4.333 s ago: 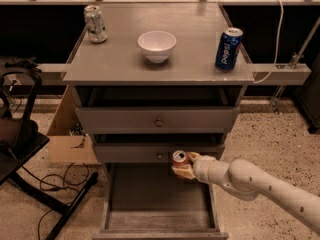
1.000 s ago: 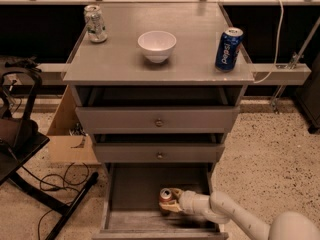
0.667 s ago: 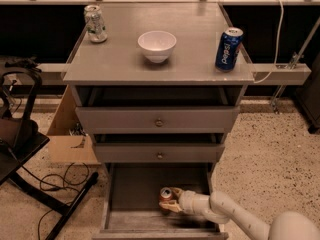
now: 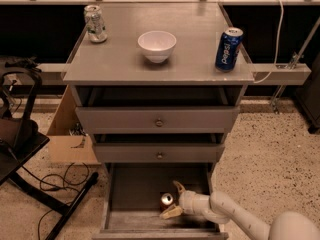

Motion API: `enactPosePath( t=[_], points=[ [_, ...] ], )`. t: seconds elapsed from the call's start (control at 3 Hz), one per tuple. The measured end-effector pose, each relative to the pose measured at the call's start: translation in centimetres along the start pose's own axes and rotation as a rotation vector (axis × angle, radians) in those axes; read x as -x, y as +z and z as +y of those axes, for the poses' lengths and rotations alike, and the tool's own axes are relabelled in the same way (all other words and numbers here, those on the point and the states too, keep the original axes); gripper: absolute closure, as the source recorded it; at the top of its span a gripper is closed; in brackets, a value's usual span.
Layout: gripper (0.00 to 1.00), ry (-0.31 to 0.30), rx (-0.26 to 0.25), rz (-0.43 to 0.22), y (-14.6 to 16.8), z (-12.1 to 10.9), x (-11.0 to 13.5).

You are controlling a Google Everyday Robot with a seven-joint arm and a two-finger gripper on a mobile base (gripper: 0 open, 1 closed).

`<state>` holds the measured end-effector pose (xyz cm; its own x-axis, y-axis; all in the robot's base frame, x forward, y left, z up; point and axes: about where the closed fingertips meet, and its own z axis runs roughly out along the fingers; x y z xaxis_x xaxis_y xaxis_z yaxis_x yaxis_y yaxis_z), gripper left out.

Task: Place coke can into bottom drawer

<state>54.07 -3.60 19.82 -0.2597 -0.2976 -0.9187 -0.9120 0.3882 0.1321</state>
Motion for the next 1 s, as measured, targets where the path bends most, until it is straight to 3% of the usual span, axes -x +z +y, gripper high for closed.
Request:
enactPosePath(
  t=[0.33,0.67,1.0],
  points=[
    [0.0,-0.051,0.015,-0.04,-0.4,0.9,3.2],
    [0.0,-0.163,0.001,-0.063,-4.1,1.7,8.1],
    [0.0,-0.3,-0.014,-0.064,-12.6,4.6,14.4]
  ],
)
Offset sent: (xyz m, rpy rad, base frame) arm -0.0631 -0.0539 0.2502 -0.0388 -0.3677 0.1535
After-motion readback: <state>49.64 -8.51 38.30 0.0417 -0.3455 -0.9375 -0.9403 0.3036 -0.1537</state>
